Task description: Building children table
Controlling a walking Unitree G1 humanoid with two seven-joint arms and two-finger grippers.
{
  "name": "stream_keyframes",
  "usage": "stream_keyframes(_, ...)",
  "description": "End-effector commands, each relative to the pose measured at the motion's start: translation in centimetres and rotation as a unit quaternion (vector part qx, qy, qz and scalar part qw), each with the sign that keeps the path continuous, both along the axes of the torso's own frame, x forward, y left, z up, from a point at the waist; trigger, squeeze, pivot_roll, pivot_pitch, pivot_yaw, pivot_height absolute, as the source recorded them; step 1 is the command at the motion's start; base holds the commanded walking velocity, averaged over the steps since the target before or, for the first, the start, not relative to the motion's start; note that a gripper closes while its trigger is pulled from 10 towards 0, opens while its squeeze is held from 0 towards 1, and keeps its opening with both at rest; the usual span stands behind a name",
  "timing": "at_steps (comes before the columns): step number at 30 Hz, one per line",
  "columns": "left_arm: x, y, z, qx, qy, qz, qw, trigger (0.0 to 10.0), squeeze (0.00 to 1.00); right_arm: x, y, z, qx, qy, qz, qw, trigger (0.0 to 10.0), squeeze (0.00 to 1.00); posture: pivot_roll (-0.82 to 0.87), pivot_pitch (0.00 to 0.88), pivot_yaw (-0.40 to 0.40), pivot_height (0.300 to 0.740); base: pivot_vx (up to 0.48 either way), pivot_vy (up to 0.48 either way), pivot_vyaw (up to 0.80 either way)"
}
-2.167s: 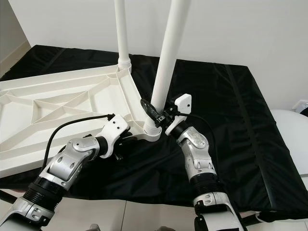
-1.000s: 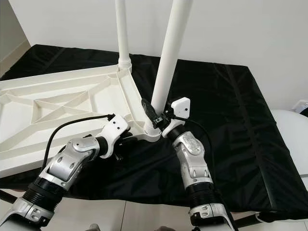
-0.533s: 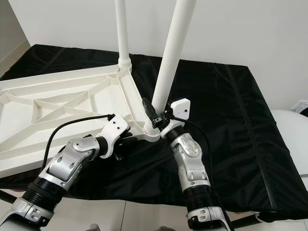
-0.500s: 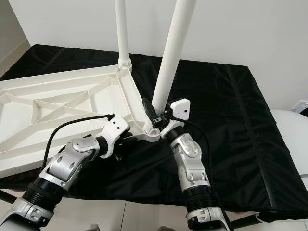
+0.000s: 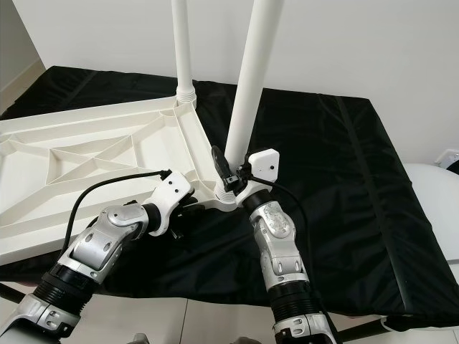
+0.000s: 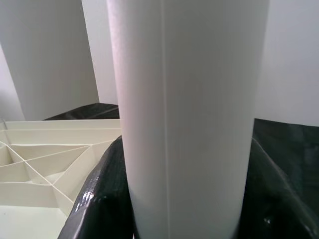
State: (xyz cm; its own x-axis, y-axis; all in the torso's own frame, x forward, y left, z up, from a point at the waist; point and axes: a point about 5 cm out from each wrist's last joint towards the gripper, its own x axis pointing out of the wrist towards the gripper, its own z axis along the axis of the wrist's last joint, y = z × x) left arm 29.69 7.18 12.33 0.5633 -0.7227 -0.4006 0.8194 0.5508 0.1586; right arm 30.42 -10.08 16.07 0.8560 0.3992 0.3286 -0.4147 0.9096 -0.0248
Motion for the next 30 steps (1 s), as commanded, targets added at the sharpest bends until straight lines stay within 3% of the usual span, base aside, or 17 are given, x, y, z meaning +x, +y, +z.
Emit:
stream_keyframes(1, -0.91, -0.67, -0.99, 0.003, 0.030, -0.030, 0.999, 10.0, 0.00, -0.31, 0.08, -2.14, -0.014, 0.051, -0.007, 0.999, 10.0, 0.00, 0.05, 0.019, -0.055, 0.740, 0.000, 0.000, 0.00)
stream_keyframes(30, -0.90, -0.79, -0.84, 0.002, 0.029, -0.031, 0.999, 10.0, 0.00, -0.46, 0.22, -2.05, -0.018, 0.054, -0.104, 0.993, 10.0, 0.00, 0.05, 0.023, -0.058, 0.740, 0.000, 0.000, 0.00)
